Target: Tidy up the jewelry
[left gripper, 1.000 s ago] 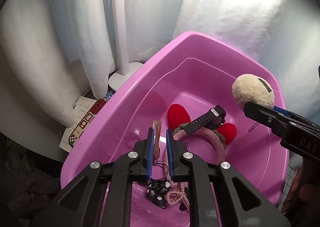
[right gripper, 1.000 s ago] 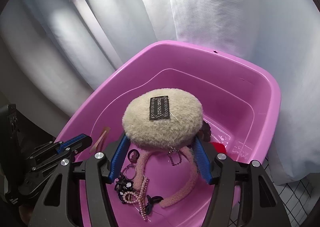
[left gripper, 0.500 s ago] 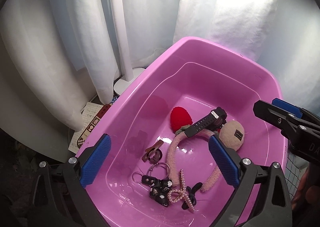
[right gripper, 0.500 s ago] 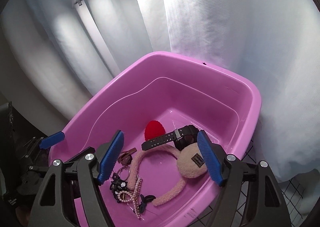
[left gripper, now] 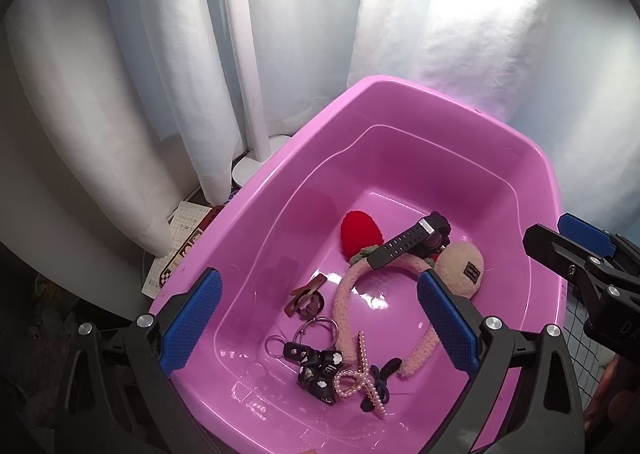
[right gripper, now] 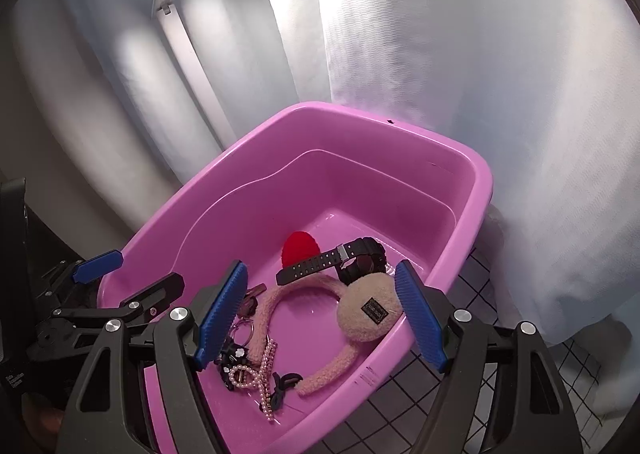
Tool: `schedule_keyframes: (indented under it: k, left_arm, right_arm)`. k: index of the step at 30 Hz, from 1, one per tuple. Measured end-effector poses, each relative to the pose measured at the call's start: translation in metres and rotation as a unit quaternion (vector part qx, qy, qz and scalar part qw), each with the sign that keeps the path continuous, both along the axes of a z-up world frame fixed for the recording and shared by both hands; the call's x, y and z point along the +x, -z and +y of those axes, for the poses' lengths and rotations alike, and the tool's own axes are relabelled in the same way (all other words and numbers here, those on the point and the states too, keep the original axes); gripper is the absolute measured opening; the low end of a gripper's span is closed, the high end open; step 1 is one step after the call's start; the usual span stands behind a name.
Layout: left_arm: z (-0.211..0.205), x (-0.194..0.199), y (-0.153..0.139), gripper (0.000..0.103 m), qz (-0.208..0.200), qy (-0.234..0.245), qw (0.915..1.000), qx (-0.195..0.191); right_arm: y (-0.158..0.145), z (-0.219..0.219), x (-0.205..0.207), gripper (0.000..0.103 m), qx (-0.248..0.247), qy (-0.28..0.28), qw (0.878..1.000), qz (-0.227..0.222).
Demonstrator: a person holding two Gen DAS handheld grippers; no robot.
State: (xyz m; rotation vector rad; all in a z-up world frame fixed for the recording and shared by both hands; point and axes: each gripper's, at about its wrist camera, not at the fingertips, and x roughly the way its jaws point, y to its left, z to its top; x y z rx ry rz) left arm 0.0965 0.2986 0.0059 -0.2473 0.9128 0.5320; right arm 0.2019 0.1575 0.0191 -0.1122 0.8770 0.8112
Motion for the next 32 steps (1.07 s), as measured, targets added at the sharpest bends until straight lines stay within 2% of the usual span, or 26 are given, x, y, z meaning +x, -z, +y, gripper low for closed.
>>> schedule_keyframes:
  k: [19, 32]
  left_arm:
    - [-0.002, -0.009, -0.007, 0.096, -0.014, 0.01, 0.9998, -0.003]
    - [-0.001, -0.012, -0.005, 0.096, -0.001, 0.005, 1.0, -0.008]
  right_arm:
    - [-0.001, -0.005, -0.011, 0.073, 0.001, 0.004, 1.0, -0.002]
    - [-0.002, -0.01, -0.019, 0.073, 0.0, 0.007, 1.0, -0.006]
